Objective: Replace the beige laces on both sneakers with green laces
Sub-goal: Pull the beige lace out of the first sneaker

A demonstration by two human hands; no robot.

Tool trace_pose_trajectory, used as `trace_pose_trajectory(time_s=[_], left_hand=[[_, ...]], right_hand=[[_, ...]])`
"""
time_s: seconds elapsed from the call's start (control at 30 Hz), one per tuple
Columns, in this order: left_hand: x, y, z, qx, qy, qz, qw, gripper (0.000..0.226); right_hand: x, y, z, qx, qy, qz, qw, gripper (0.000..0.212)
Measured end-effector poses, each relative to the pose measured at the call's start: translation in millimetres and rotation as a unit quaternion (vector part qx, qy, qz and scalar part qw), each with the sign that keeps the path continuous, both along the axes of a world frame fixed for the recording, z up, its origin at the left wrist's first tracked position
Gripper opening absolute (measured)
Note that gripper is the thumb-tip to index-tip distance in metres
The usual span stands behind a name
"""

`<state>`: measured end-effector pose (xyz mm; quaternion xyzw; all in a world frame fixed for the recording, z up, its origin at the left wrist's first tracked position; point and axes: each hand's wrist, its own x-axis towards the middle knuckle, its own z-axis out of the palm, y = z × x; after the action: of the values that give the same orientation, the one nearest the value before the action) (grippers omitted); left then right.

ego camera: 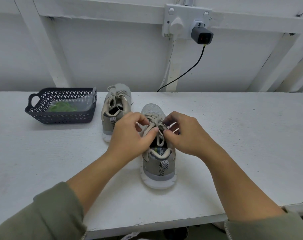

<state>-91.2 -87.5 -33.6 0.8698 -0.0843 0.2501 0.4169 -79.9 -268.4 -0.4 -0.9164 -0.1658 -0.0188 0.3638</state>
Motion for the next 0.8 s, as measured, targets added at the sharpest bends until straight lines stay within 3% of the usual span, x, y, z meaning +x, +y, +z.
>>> trace_pose_trajectory(time_s=[0.1,0.17,0.27,0.37,0.53,0.63,0.8], left_hand=[[-2,-2,1,0.007,-0.014,0.001,1.0,0.007],[-4,-3,-1,-0.034,-0.018,-0.004,0.999,0.002],[-6,-2,-5,-0.122,0.007,-0.032,0.992,0.013],[-5,-2,-5,-0.116,-0.016,-0.08,0.99,0.031],[-1,-1,-11,-0.127,-0.058,-0.059,0.988,0.01],[0,2,-18,-0.092,-0.044,-0.011,0.995,0.015],[-5,3,-24,-0.085,0.066,0.015,0.994,0.015]], right_hand=[[1,1,-1,0.008,0.003,0.005,1.0,0.018],[1,1,-2,0.01,0.002,0.005,1.0,0.017],[3,1,-3,0.025,0.006,0.0,1.0,0.016],[5,2,-4,0.034,0.004,-0.007,0.999,0.012],[13,3,-6,0.046,-0.003,-0.007,0.999,0.025],[20,4,-9,0.002,-0.052,0.038,0.998,0.034],[30,-2,-16,-0.008,-0.171,0.018,0.985,0.015]])
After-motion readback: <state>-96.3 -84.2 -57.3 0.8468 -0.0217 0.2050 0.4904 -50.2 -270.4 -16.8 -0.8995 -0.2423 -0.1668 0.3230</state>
